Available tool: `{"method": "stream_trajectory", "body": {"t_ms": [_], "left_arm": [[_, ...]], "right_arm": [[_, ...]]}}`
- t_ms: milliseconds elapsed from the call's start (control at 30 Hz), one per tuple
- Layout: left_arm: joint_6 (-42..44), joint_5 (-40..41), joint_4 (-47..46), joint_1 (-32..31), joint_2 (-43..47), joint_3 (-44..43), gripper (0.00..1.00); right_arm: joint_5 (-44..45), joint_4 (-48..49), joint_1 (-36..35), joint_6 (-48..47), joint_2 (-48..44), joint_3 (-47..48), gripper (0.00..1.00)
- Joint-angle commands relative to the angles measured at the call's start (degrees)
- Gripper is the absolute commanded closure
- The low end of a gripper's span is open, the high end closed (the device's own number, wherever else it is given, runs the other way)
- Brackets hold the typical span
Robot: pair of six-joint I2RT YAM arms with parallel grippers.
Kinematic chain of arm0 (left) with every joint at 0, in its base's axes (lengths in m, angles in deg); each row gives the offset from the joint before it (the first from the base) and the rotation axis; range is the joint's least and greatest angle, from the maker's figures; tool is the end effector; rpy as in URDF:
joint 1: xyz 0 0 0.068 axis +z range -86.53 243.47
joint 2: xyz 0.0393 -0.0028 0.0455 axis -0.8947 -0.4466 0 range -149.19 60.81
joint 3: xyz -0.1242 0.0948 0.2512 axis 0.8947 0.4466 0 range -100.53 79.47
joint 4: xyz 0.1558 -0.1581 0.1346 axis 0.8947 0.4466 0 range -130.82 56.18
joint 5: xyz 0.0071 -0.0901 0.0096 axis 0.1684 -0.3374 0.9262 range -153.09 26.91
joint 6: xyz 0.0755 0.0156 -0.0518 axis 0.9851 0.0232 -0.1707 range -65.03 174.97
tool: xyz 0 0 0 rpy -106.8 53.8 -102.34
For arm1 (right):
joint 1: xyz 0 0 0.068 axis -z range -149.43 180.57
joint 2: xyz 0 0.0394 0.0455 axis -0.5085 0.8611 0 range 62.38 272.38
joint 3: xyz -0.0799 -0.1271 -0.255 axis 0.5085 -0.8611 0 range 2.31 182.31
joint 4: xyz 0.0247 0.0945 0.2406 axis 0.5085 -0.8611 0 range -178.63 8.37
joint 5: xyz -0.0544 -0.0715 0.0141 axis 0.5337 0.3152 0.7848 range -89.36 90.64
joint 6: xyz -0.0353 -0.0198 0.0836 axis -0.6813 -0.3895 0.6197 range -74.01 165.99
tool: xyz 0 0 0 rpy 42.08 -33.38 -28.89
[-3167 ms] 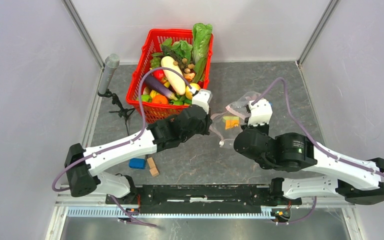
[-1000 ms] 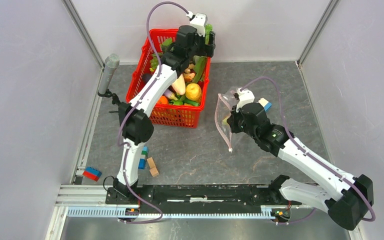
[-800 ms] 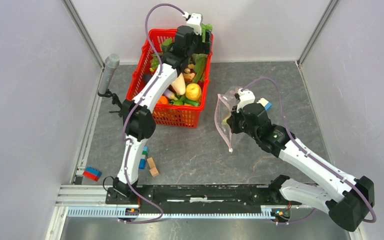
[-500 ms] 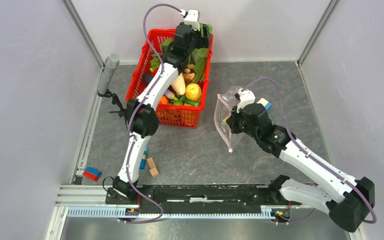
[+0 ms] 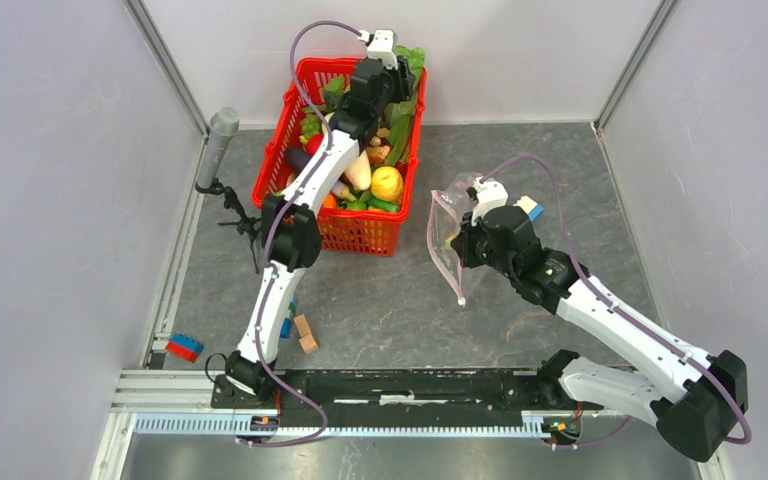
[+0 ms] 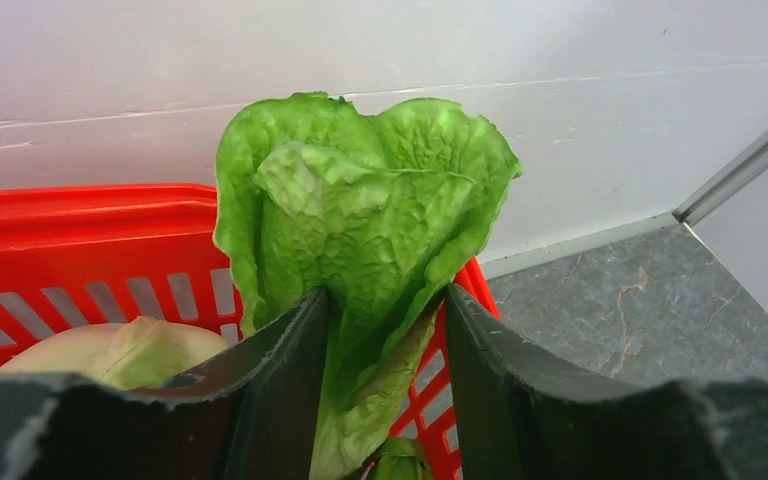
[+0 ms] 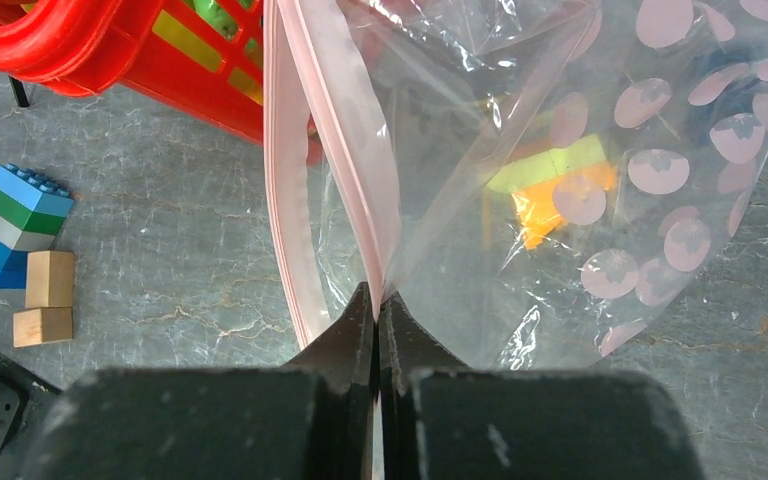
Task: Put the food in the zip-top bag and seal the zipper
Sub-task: Pick up the fake vegetable from the bin.
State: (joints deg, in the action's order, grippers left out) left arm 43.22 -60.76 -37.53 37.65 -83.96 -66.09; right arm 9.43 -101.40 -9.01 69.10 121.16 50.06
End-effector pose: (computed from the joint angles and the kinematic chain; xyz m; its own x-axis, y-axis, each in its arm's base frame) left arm 0.5907 -0.2821 0.3359 -0.1195 -0.1682 -0.9785 0.3823 0.9017 -0.2017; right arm 0.2051 0.1529 0.2918 -0.5704 0.0318 -0.8208 -0.3310 0.9056 0.2652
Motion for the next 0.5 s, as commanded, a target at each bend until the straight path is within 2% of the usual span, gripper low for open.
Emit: {"method": "stream_trajectory", "body": {"t_ms": [0, 67, 167, 233, 367, 467], "left_arm": [[-1.73, -3.54, -4.62, 0.40, -1.80, -1.44, 0.52], [-2.37, -4.38, -4.96, 0.49, -2.20, -1.43, 0.67], [-2.34, -5.60, -5.04, 0.51, -2.43, -1.43, 0.75], [-2.23, -5.97, -5.14, 0.54, -2.45, -1.45, 0.86], [-2.82, -7.60, -4.77, 0.59, -0.93, -1.04, 0.95], [-2.52, -9.77, -5.14, 0.51, 1.88, -0.74, 0.98]], "right_arm": [[-0.89, 1.79, 0.30, 0.51, 0.15, 0.59, 1.00], [-0.89, 1.74, 0.28, 0.57, 0.02, 0.59, 1.00], [-0.83, 1.60, 0.29, 0.70, -0.28, 0.51, 1.00], [-0.84, 1.45, 0.28, 0.78, -0.56, 0.42, 1.00], [-0.75, 1.44, 0.31, 1.12, -0.98, -0.10, 1.00], [-0.56, 1.37, 0.31, 1.32, -1.45, -0.45, 1.00]]}}
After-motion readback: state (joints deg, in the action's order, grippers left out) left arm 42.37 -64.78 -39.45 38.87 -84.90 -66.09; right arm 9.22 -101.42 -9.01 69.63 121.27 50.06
